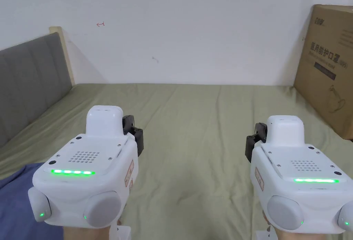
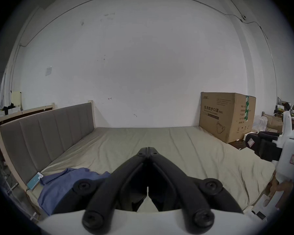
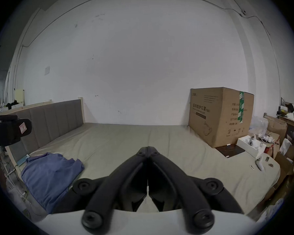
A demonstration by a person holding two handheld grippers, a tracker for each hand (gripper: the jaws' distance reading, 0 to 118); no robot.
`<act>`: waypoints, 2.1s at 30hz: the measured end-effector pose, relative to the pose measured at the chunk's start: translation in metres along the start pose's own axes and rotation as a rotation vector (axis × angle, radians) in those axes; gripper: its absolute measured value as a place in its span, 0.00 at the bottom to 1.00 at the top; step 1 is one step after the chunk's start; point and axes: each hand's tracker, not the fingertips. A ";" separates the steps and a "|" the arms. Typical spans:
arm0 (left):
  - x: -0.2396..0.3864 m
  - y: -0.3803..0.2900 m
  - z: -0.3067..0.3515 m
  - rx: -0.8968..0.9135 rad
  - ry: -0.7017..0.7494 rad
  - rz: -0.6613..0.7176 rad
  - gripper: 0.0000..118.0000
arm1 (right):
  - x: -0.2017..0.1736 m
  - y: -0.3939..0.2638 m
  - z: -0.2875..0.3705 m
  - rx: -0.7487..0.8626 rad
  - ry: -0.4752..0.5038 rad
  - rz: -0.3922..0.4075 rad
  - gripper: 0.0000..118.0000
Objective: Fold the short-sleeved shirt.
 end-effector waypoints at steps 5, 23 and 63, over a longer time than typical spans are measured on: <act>-0.027 0.001 0.017 -0.001 0.087 -0.008 0.00 | -0.029 0.001 -0.010 -0.020 0.106 -0.001 0.00; -0.139 -0.018 0.057 -0.156 0.366 0.081 0.00 | -0.148 -0.011 -0.025 -0.097 0.444 0.036 0.00; -0.236 -0.198 -0.148 -0.817 0.245 0.531 0.04 | -0.140 -0.107 -0.138 -0.470 0.357 0.067 0.00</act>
